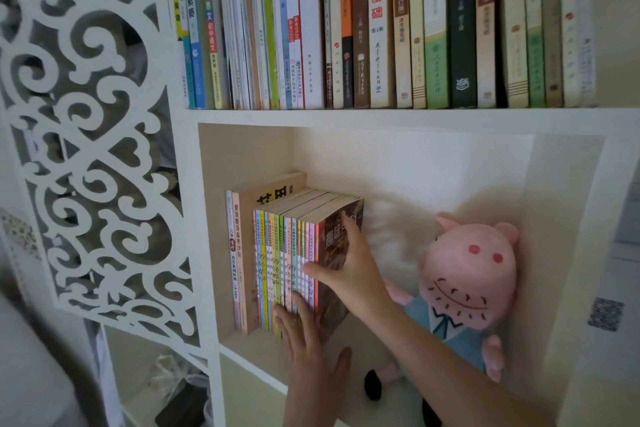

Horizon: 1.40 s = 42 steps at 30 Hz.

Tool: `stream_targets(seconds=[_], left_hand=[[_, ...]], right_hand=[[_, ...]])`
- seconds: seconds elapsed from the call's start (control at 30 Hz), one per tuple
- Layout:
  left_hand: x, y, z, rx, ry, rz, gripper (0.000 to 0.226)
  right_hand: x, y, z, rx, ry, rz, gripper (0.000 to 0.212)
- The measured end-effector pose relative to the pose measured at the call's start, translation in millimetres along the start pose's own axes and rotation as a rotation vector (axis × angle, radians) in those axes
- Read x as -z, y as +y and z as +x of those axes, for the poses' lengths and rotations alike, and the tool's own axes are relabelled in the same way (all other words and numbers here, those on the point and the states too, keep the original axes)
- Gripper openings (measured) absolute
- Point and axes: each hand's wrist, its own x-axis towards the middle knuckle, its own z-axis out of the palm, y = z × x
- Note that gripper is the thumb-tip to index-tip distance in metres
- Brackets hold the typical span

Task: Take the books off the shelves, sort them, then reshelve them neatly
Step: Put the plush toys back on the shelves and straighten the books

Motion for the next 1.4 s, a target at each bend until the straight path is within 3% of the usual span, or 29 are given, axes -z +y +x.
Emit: stream_targets(seconds=[0.13,0.27,0.33,0.43,0.63,0.83,1.0,1.13,1.27,1.4], left_hand=[[0,17,-1,0.097,-0.055,-0.063,0.102],[7,25,0,0.182,-0.151,-0.062,0.116],[7,27,1,0.201,-0.179,-0.065,0.110],[3,25,-4,0.168,-0.120,-0.110,0.117],[1,4,-1,-0.044,0.151,0.055,0.097],[1,-5,-2,-0.072,0.105,-0.008,0.092],[5,-4,-8,-0.007,0.022,-0.061,0.103],[12,-26,-1,0.109,-0.031,0.059,0.082],[11,-25,-5,0.232,0.012,0.099,0.099],[18,-15,0,0.236,-0.065,0.024,0.092]], right_hand=[[-2,1,3,-0.008,-0.009,-0.016,0.103],[-4,7,5,0.001,-0.033,-0.034,0.105],[-2,7,4,0.006,-0.045,-0.044,0.103],[3,2,-1,0.008,-0.069,-0.046,0.104],[6,3,-3,0.014,-0.037,-0.078,0.110],[4,2,-6,0.039,0.026,-0.055,0.106],[-2,0,-4,0.093,0.066,-0.050,0.093],[-6,0,-1,0.084,0.069,-0.050,0.093],[-13,0,1,0.096,0.094,-0.094,0.094],[-14,-1,1,0.100,0.092,-0.143,0.093]])
